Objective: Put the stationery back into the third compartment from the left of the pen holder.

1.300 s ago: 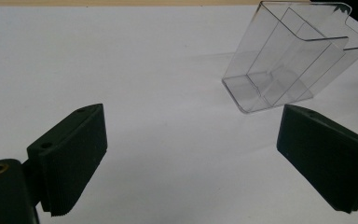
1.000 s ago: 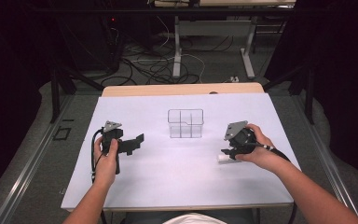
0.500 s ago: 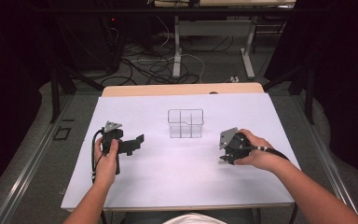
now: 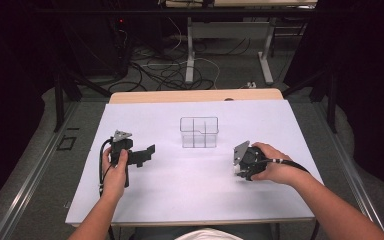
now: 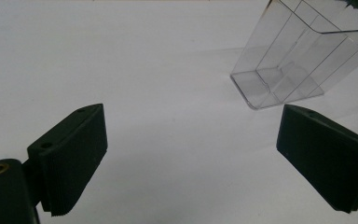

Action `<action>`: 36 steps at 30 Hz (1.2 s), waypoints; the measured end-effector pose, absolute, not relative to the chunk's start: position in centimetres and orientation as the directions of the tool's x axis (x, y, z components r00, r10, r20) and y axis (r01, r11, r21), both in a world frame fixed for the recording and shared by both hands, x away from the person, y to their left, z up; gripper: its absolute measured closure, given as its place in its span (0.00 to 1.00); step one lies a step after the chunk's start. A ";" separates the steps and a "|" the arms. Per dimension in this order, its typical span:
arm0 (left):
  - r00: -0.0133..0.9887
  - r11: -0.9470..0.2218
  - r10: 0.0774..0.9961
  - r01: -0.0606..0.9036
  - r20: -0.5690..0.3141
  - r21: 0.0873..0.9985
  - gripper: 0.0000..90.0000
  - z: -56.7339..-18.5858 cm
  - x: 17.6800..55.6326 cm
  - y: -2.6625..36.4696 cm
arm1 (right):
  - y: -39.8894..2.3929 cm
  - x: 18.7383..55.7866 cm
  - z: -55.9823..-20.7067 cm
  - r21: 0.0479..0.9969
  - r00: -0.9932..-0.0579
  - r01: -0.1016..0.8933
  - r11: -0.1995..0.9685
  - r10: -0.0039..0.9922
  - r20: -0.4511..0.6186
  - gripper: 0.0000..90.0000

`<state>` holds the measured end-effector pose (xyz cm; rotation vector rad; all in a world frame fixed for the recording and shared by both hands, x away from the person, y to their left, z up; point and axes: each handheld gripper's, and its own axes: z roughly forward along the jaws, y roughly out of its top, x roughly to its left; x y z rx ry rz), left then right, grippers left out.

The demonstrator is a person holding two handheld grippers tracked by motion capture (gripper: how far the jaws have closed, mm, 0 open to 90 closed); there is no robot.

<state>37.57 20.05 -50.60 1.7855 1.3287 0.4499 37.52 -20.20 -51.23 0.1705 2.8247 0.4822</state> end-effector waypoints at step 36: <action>0.362 -0.073 0.911 0.611 -0.196 0.788 0.10 -50.9 37.7 20.2 | -19.5 37.7 -53.1 0.242 -0.951 -0.038 0.970 0.040 -0.308 0.74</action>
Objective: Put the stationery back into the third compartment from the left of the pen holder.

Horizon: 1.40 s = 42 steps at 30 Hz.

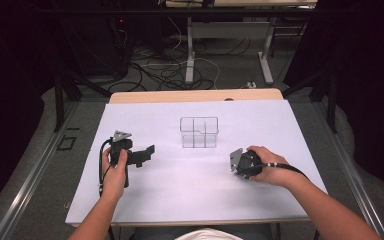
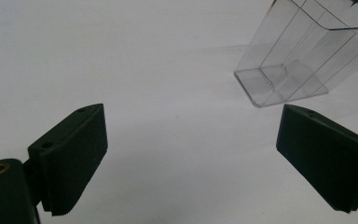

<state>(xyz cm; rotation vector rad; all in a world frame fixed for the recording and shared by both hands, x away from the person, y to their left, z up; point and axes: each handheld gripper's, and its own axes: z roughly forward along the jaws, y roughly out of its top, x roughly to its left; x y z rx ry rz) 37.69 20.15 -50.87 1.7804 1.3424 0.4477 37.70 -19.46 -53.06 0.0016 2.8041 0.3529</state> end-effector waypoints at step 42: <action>0.358 -0.072 0.912 0.619 -0.199 0.782 0.10 -50.9 37.7 20.2 | -20.6 38.7 -51.0 0.384 -0.885 0.180 0.906 0.319 -0.339 0.75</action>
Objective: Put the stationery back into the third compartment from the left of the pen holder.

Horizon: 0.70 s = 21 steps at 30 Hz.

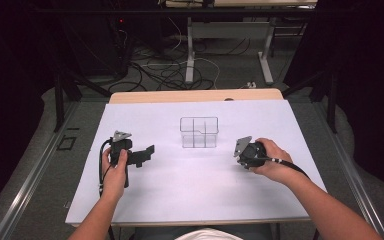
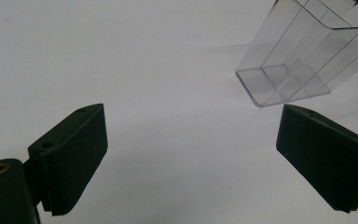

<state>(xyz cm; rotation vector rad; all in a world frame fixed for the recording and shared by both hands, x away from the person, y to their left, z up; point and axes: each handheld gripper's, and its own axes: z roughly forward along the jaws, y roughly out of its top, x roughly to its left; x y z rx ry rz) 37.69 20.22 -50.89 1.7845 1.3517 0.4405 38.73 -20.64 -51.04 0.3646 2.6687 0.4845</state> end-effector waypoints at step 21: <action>0.359 -0.075 0.912 0.625 -0.201 0.777 0.10 -50.9 37.7 20.3 | -21.4 41.0 -49.3 0.603 -0.791 0.418 0.680 0.599 -0.126 0.75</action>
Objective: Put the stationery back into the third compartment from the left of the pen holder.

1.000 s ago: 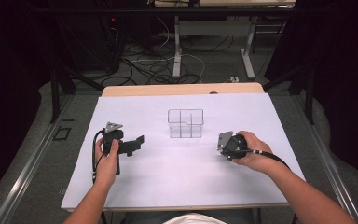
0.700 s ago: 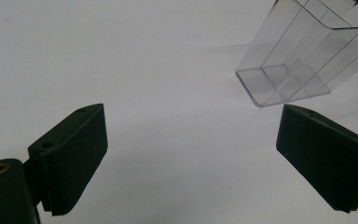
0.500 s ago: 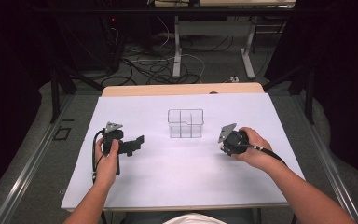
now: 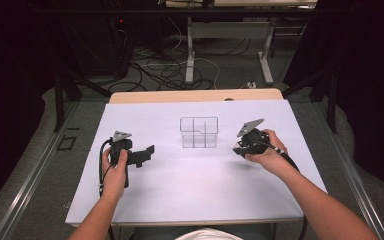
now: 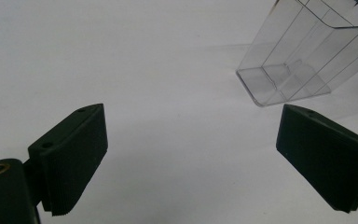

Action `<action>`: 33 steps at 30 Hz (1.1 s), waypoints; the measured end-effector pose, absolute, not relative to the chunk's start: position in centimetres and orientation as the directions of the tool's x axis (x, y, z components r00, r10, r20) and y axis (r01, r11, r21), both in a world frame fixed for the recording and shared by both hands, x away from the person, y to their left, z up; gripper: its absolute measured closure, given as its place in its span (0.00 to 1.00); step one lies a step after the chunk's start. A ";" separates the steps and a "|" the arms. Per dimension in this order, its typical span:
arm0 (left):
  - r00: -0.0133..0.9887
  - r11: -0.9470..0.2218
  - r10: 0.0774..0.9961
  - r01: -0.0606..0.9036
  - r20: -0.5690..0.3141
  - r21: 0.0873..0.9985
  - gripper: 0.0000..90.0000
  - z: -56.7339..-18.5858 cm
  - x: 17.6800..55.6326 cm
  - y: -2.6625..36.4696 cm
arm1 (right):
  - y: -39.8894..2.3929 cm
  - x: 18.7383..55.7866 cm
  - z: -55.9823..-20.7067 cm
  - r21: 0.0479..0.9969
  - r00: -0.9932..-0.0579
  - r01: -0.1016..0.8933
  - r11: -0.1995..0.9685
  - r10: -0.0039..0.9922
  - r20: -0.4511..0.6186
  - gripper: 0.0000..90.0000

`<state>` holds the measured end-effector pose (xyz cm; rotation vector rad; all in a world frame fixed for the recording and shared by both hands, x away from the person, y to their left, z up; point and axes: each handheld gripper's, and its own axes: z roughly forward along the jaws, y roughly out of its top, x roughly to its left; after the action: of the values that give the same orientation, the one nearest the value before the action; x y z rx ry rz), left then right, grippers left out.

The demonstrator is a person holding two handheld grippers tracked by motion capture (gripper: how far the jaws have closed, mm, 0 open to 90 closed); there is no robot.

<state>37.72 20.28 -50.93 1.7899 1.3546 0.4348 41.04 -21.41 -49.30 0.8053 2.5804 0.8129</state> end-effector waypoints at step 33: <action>0.346 -0.059 0.915 0.624 -0.208 0.779 0.10 -51.1 38.1 20.7 | -18.5 44.8 -45.8 0.865 -0.697 0.333 0.376 0.716 -0.043 0.75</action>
<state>38.05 20.67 -51.11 1.7730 1.3667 0.4372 44.75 -18.53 -45.81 0.9082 2.2281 1.2588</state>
